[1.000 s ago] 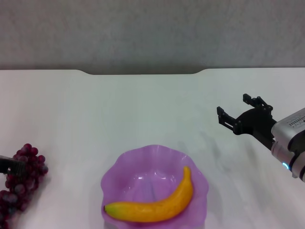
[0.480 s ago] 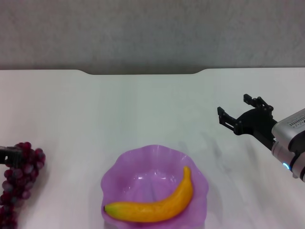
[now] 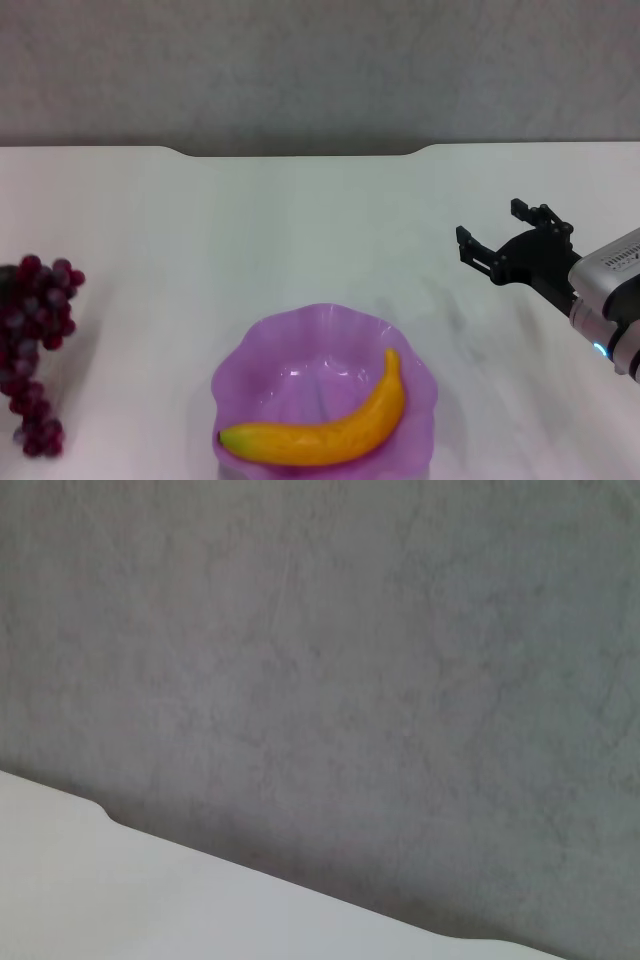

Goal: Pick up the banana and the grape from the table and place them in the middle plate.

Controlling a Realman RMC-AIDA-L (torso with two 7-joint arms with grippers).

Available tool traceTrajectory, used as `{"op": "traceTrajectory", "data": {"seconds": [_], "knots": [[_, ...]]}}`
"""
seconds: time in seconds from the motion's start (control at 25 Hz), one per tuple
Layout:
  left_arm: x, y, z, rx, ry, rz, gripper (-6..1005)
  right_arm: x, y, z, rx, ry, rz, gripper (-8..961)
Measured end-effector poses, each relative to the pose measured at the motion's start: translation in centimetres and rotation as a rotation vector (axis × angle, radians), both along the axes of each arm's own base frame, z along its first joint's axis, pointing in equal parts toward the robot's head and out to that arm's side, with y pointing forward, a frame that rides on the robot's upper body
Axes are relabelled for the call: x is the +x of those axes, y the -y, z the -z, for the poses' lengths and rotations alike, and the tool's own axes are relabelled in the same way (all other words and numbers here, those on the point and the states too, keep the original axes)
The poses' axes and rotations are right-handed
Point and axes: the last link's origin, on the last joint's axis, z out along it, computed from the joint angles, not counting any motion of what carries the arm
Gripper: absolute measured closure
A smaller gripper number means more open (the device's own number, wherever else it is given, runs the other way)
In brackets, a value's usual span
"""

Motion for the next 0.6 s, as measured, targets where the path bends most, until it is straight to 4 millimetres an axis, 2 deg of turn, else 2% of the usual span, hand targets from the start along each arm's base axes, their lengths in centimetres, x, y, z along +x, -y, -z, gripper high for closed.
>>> {"op": "traceTrajectory", "data": {"seconds": [0.44,0.6], "knots": [[2.8,2.3,-3.7,0.129,0.097,0.188,861,0.3,0.1,-0.1,0.002,0.006,0.006,74],[4.6,3.1,-3.9,0.114,0.124,0.296,863,0.4,0.1,-0.1,0.002,0.009,0.009,74]]}}
